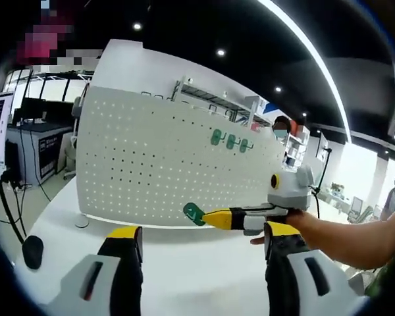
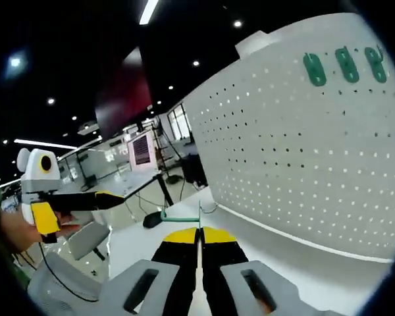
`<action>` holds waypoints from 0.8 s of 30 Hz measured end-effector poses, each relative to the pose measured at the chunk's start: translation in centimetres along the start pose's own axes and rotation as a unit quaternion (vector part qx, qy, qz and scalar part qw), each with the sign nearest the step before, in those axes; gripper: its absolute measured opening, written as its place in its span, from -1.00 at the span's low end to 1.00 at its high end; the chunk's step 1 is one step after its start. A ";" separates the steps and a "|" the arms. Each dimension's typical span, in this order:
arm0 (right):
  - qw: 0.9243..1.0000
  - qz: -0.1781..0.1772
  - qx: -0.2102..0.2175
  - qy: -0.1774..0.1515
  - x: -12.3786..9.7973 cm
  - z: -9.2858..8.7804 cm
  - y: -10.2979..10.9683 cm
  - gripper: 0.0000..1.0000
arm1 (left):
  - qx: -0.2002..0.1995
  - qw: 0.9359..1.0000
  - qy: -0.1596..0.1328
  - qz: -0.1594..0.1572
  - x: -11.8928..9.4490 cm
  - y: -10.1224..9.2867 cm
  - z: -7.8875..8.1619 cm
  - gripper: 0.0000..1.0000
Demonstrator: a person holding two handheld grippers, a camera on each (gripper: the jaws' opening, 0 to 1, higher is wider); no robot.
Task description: Insert the hook assembly into the mounting plate slot until the hook locks in place.
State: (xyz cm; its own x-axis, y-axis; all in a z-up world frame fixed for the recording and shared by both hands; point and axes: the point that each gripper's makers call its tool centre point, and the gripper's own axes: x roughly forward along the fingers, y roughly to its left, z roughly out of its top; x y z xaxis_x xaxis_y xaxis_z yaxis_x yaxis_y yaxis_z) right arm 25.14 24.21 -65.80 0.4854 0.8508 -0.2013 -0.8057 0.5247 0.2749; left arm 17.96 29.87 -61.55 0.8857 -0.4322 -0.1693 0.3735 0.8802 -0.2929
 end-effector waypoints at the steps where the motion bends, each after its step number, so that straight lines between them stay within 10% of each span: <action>1: 1.000 -0.001 0.004 -0.008 -0.3 0.2 0.2 -1.00 | -0.001 1.000 -0.002 0.000 -0.1 0.0 0.1 0.54; 24: 0.994 -0.030 -0.006 -0.109 -4.1 3.2 3.1 -1.00 | -0.035 0.998 -0.038 -0.025 0.4 -2.0 2.5 0.43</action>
State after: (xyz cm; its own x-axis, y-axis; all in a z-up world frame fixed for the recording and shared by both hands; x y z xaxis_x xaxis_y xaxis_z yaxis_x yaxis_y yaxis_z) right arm 21.72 22.44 -61.05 0.5936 0.8047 -0.0089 -0.7764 0.5755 0.2570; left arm 18.27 28.43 -58.68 0.8858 -0.4568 -0.0816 0.4002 0.8411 -0.3639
